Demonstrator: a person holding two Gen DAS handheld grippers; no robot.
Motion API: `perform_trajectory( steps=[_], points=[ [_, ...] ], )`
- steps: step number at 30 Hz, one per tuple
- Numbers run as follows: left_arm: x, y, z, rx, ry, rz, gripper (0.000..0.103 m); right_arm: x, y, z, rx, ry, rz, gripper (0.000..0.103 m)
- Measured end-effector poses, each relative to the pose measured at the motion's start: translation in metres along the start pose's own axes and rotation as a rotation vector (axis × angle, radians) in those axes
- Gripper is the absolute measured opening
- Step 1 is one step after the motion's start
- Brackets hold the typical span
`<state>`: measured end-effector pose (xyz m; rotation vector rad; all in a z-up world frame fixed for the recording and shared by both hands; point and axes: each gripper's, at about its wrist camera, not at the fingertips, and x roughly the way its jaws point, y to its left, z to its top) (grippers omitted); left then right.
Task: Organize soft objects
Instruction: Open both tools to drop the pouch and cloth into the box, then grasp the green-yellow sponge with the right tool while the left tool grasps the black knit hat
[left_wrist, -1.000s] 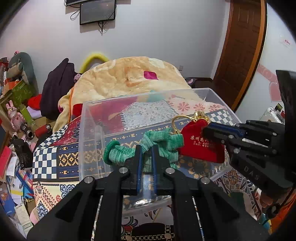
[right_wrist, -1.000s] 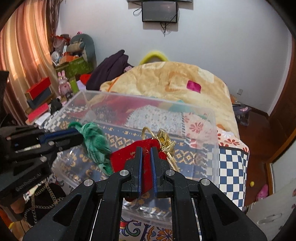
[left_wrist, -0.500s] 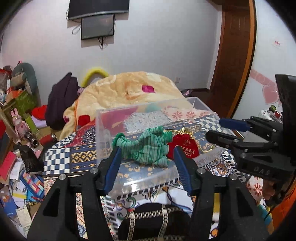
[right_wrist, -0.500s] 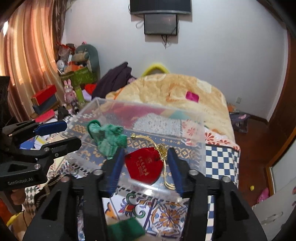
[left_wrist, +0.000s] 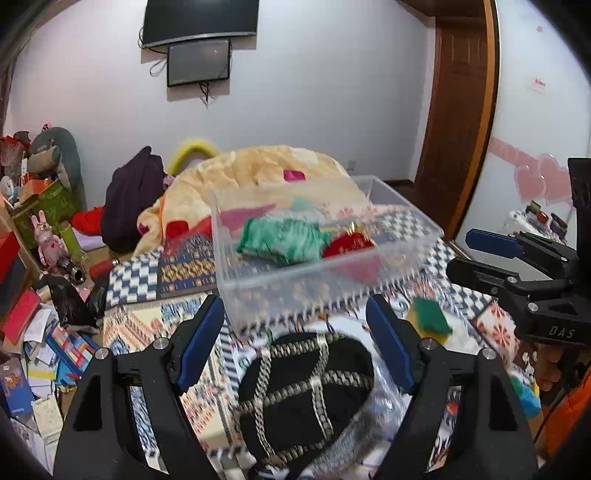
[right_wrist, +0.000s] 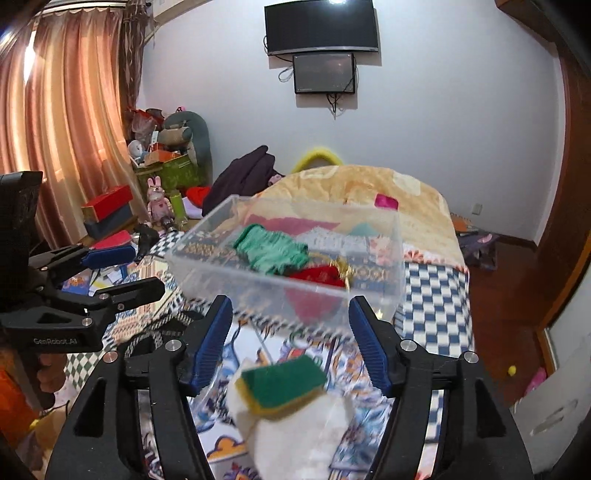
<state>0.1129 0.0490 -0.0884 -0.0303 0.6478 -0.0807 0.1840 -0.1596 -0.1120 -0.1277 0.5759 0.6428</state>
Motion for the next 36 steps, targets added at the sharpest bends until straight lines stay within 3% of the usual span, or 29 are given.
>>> perform_trajectory(
  steps=[12,14,16,18,21,28,36],
  points=[
    [0.014,-0.011,-0.04,-0.011,0.087,-0.087,0.079,0.02,-0.004,-0.038,0.04,0.107,0.007,0.065],
    [0.015,-0.014,-0.043,0.0,0.094,-0.084,0.074,0.022,-0.004,-0.042,0.051,0.114,0.009,0.065],
    [0.018,-0.014,-0.045,0.0,0.105,-0.086,0.062,0.023,-0.002,-0.046,0.058,0.115,0.016,0.065],
    [0.021,-0.012,-0.046,-0.023,0.117,-0.104,0.056,0.024,-0.001,-0.047,0.061,0.12,0.026,0.065],
    [0.022,-0.006,-0.045,-0.063,0.127,-0.142,0.045,0.024,-0.002,-0.049,0.073,0.121,0.032,0.055],
    [0.018,0.004,-0.04,-0.106,0.116,-0.141,0.024,0.019,0.0,-0.049,0.066,0.108,0.049,0.033],
    [-0.003,0.012,-0.028,-0.116,0.036,-0.091,0.019,0.009,0.0,-0.045,0.054,0.076,0.044,0.017]
  ],
)
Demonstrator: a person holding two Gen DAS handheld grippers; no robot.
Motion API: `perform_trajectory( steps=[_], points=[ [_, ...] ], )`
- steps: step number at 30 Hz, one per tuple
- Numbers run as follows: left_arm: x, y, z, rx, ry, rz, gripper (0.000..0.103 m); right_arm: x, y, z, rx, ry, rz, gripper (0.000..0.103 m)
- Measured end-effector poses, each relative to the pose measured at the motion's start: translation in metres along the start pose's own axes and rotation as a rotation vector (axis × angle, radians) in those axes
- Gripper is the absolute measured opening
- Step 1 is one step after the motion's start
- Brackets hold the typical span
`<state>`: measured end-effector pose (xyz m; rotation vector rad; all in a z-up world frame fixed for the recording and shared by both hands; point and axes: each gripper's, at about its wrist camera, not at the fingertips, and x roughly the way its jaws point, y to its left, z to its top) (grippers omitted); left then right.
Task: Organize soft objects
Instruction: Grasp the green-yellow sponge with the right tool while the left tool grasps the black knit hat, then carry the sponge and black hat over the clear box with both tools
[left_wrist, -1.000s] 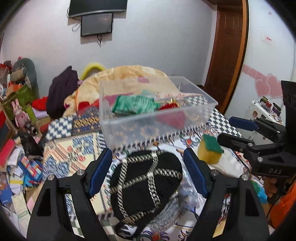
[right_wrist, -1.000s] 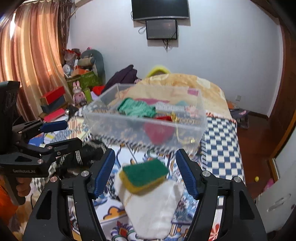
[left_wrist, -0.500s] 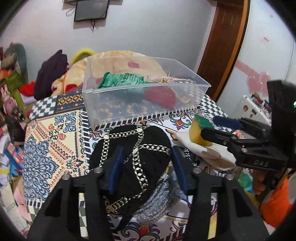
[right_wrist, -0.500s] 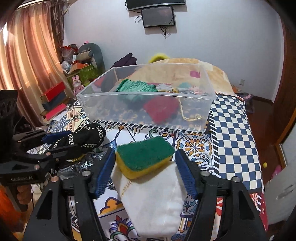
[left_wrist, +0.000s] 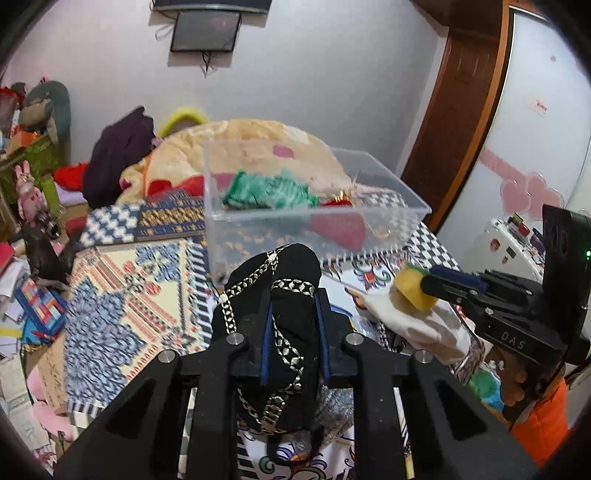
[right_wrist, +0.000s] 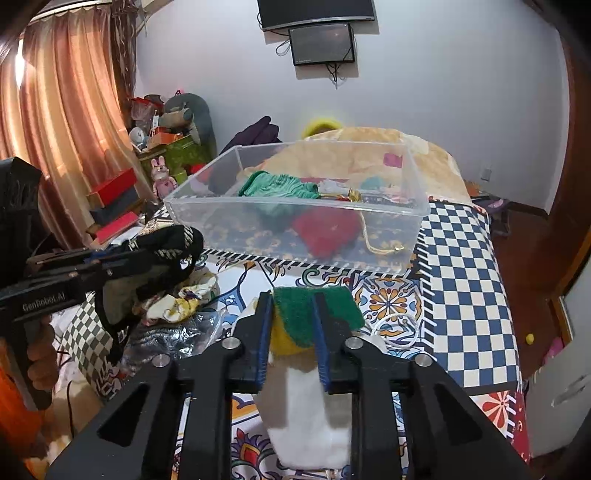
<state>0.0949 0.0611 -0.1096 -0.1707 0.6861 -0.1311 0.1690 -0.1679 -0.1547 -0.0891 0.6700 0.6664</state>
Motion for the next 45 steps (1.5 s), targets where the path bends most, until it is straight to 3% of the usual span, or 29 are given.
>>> perform_trajectory(
  steps=[6,8,9,10,11,19,24,26,27,29,31,40,45],
  points=[
    [-0.017,-0.005,0.012,0.025,-0.069,0.029,0.019,-0.004,0.001,0.003,-0.015,-0.005,-0.026,0.017],
    [-0.021,-0.007,0.015,0.027,-0.084,0.024,0.019,-0.002,0.0,0.004,-0.005,0.008,-0.044,0.033],
    [-0.023,-0.007,0.016,0.029,-0.089,0.023,0.019,0.0,-0.003,0.004,0.007,0.019,-0.039,0.056],
    [-0.025,-0.008,0.018,0.032,-0.096,0.024,0.019,0.001,-0.005,0.004,0.02,0.021,-0.035,0.071],
    [-0.026,-0.009,0.019,0.035,-0.101,0.026,0.019,0.002,-0.008,0.003,0.037,0.008,-0.038,0.073],
    [-0.034,-0.012,0.039,0.049,-0.163,0.048,0.019,0.022,-0.024,0.004,0.102,0.062,0.039,0.073],
    [-0.031,-0.019,0.052,0.076,-0.194,0.066,0.019,0.038,-0.014,0.005,0.058,0.095,0.053,0.073],
    [-0.031,-0.022,0.054,0.088,-0.203,0.077,0.019,0.043,-0.011,0.006,0.049,0.099,0.058,0.064],
    [-0.03,-0.023,0.055,0.097,-0.21,0.085,0.019,0.044,-0.011,0.007,0.049,0.102,0.069,0.055],
    [-0.03,-0.025,0.058,0.105,-0.218,0.096,0.019,0.046,-0.01,0.008,0.049,0.106,0.08,0.052],
    [-0.029,-0.025,0.062,0.107,-0.226,0.099,0.019,0.046,-0.007,0.011,0.033,0.093,0.055,0.045],
    [-0.019,-0.022,0.091,0.101,-0.26,0.1,0.02,0.012,-0.003,0.039,-0.005,-0.029,0.013,0.044],
    [-0.009,-0.023,0.106,0.103,-0.293,0.143,0.02,0.001,-0.012,0.065,0.001,-0.088,-0.024,0.044]
  ],
)
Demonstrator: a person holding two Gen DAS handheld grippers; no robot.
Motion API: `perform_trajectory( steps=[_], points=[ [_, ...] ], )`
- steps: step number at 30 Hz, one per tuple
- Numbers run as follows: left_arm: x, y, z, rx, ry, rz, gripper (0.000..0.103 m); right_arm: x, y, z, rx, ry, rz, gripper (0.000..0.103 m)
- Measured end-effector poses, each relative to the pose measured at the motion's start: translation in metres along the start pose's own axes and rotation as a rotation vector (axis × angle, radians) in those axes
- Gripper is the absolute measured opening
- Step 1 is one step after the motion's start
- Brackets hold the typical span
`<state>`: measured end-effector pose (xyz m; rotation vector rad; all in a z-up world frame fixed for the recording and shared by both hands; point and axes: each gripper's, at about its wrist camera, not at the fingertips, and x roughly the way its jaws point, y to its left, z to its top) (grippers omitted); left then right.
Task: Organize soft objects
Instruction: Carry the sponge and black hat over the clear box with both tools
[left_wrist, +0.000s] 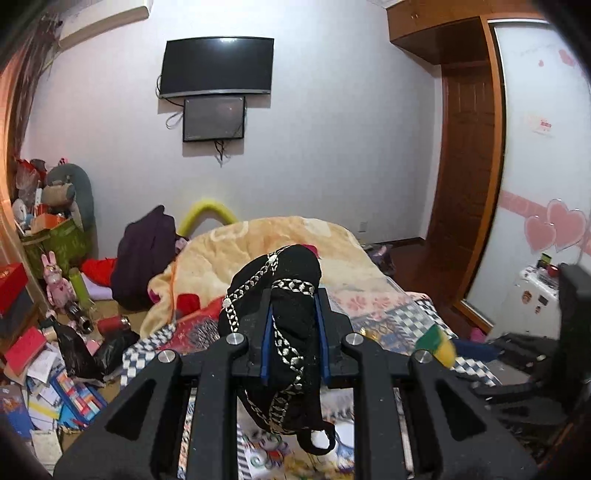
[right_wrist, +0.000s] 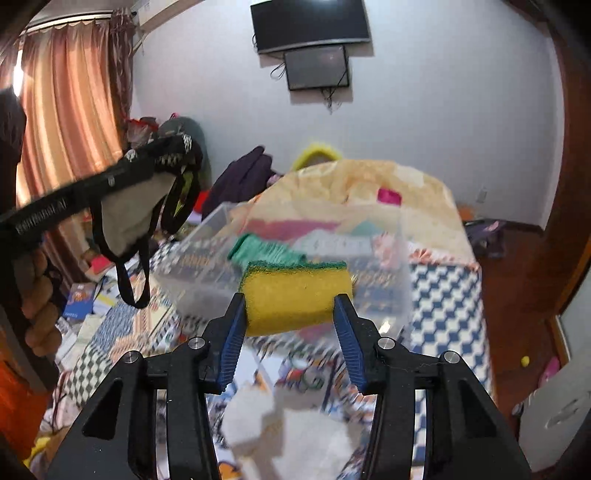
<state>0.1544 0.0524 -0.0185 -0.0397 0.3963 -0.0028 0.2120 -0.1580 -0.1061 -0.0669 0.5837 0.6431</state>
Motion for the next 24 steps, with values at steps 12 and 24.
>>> perform_trajectory(
  steps=[12,24],
  points=[
    [0.06,0.003,-0.015,0.006,0.094,0.049,0.02,0.038,-0.003,0.029,-0.032,0.027,-0.056,0.044],
    [0.099,0.005,-0.039,-0.005,0.26,-0.008,0.02,0.084,0.012,0.024,-0.112,0.166,-0.056,0.046]
  ],
)
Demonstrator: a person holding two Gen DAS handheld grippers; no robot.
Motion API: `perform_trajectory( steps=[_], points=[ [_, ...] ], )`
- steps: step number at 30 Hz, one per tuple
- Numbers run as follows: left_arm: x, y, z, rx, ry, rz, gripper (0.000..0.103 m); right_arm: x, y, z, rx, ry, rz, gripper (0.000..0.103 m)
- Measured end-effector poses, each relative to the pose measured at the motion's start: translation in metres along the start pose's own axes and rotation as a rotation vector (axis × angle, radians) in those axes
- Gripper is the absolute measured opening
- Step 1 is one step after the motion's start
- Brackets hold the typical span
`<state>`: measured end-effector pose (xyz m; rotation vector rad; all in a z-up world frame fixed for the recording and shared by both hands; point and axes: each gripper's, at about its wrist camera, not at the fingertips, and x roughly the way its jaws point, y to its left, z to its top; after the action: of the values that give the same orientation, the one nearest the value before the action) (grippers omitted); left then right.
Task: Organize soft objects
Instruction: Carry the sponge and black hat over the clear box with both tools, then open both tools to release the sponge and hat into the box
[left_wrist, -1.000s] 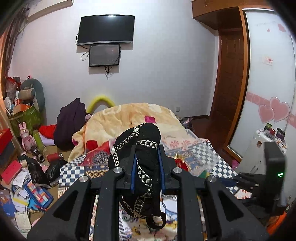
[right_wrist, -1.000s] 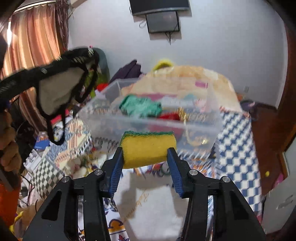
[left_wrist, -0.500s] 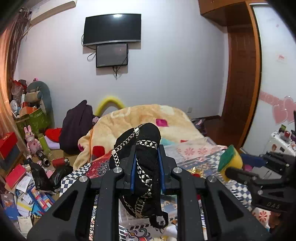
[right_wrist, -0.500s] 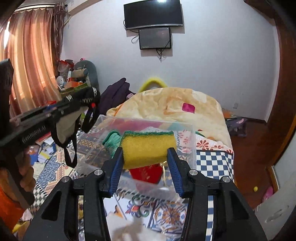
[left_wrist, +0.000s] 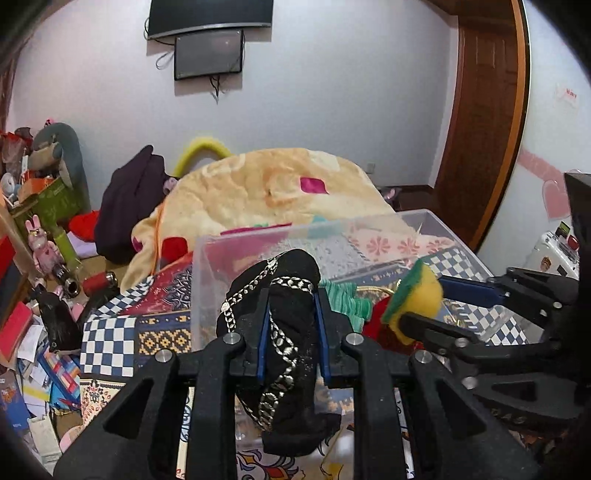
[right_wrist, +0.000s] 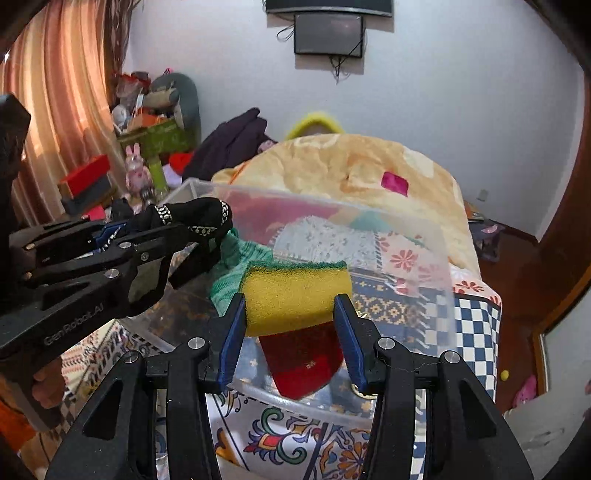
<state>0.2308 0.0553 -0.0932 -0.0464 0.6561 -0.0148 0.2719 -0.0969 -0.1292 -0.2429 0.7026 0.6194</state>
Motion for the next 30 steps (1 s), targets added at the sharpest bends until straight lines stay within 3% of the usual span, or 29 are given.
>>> perform_trajectory(
  steps=[2,4,7,10,14,16,19,22,25,30],
  points=[
    [0.002,0.0,0.0,0.001,0.008,-0.002,0.022,0.002,0.001,-0.001,-0.015,0.008,-0.013,0.046],
    [0.002,0.0,0.0,0.002,0.016,-0.002,0.032,0.0,0.003,-0.001,-0.025,0.009,-0.024,0.049],
    [0.002,0.002,-0.001,-0.012,0.025,-0.015,0.054,-0.003,0.001,-0.002,-0.027,0.017,-0.016,0.053],
    [-0.004,0.003,-0.004,-0.015,0.025,-0.035,0.055,-0.01,0.001,-0.002,-0.035,0.003,-0.013,0.061],
    [-0.024,0.001,-0.009,0.01,0.007,-0.039,0.057,-0.029,-0.001,-0.004,-0.038,-0.034,-0.022,0.061],
    [-0.036,0.001,-0.012,0.008,-0.01,-0.045,0.066,-0.036,-0.003,-0.006,-0.036,-0.047,-0.017,0.065],
    [-0.056,0.002,-0.019,0.003,-0.037,-0.056,0.069,-0.052,-0.002,-0.012,-0.028,-0.083,-0.017,0.077],
    [-0.07,0.002,-0.028,0.015,-0.043,-0.059,0.075,-0.067,-0.001,-0.021,-0.034,-0.116,-0.016,0.078],
    [-0.079,0.003,-0.041,0.012,-0.037,-0.071,0.077,-0.079,0.002,-0.031,-0.03,-0.133,-0.002,0.086],
    [-0.086,0.001,-0.064,0.006,0.004,-0.109,0.077,-0.084,0.01,-0.052,-0.028,-0.122,-0.001,0.086]
  ],
)
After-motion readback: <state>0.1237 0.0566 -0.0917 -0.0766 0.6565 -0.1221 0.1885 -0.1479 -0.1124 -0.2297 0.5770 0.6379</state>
